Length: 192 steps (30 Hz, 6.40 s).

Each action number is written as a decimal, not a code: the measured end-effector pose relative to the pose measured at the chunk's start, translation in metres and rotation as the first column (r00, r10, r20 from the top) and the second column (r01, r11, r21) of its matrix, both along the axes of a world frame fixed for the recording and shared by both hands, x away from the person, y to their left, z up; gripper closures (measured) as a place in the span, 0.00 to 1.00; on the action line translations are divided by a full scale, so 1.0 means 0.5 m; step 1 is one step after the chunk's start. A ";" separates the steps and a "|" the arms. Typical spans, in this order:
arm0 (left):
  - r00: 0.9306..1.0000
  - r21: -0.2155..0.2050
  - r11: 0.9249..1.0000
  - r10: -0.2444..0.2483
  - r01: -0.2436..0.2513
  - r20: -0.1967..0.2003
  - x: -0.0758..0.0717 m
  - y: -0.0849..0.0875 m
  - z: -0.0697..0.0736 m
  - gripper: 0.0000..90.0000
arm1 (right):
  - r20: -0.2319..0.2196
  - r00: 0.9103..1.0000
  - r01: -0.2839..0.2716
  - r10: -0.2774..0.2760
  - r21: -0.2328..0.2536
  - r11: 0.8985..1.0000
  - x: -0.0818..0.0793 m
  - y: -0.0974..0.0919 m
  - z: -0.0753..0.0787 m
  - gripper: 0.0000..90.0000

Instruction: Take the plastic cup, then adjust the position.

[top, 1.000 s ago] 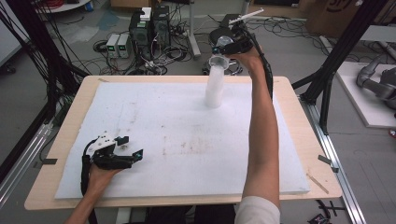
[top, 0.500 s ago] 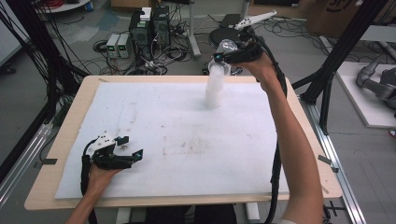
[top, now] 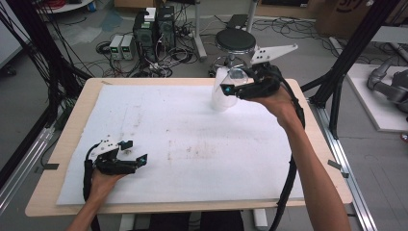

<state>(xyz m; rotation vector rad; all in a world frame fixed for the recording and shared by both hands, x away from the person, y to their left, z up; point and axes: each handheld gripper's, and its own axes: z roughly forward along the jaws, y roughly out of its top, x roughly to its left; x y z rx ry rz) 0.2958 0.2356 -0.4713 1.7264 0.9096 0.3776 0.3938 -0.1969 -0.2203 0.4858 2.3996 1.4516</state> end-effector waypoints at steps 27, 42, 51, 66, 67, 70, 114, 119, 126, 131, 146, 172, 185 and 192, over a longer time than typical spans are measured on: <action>1.000 0.001 1.000 -0.002 0.002 0.001 0.000 -0.002 0.000 0.14 | -0.073 0.969 -0.236 0.237 0.027 0.971 -0.097 0.057 -0.177 0.47; 1.000 0.007 1.000 0.000 0.000 0.004 -0.001 -0.002 0.000 0.14 | -0.080 0.962 -0.257 0.261 0.050 0.965 -0.117 0.074 -0.230 0.47; 1.000 0.010 1.000 -0.001 0.001 0.006 -0.001 -0.003 0.000 0.14 | -0.063 0.964 -0.254 0.258 0.068 0.965 -0.114 0.068 -0.226 0.47; 0.999 0.003 1.000 -0.020 0.020 0.036 -0.002 -0.002 0.006 0.13 | -0.070 0.964 -0.252 0.258 0.079 0.964 -0.108 0.067 -0.229 0.47; 0.999 -0.001 1.000 -0.024 0.024 0.039 -0.001 -0.003 0.010 0.13 | -0.071 0.963 -0.253 0.259 0.081 0.964 -0.107 0.067 -0.230 0.47; 0.997 -0.007 0.998 -0.061 0.062 0.056 -0.002 -0.005 0.022 0.13 | -0.069 0.964 -0.252 0.258 0.081 0.964 -0.105 0.066 -0.230 0.47; 0.783 -0.118 0.788 -0.559 0.604 0.274 0.048 -0.198 0.127 0.06 | -0.067 0.921 -0.356 0.384 0.257 0.899 -0.109 0.083 -0.245 0.47; 0.773 -0.128 0.777 -0.566 0.616 0.287 0.051 -0.218 0.132 0.06 | -0.070 0.916 -0.363 0.396 0.277 0.890 -0.108 0.085 -0.249 0.47; 0.754 -0.131 0.759 -0.581 0.638 0.306 0.054 -0.256 0.136 0.06 | -0.064 0.905 -0.382 0.420 0.308 0.871 -0.108 0.092 -0.255 0.47; 0.746 -0.133 0.753 -0.583 0.645 0.321 0.054 -0.266 0.136 0.06 | -0.059 0.901 -0.391 0.430 0.318 0.864 -0.110 0.094 -0.255 0.47; 0.717 -0.120 0.730 -0.605 0.673 0.346 0.052 -0.267 0.138 0.22 | -0.057 0.885 -0.420 0.463 0.338 0.843 -0.111 0.103 -0.260 0.47; 0.720 -0.091 0.741 -0.605 0.666 0.342 0.048 -0.251 0.136 0.37 | -0.096 0.907 -0.368 0.411 0.295 0.882 -0.111 0.114 -0.269 0.14; 0.743 0.046 0.764 -0.639 0.644 0.199 0.055 -0.218 0.155 0.37 | -0.107 0.920 -0.353 0.378 0.197 0.915 -0.111 0.100 -0.267 0.14; 0.722 0.240 0.695 -0.691 0.677 -0.035 0.070 -0.221 0.187 0.37 | -0.136 0.928 -0.352 0.347 -0.011 0.936 -0.113 0.102 -0.271 0.14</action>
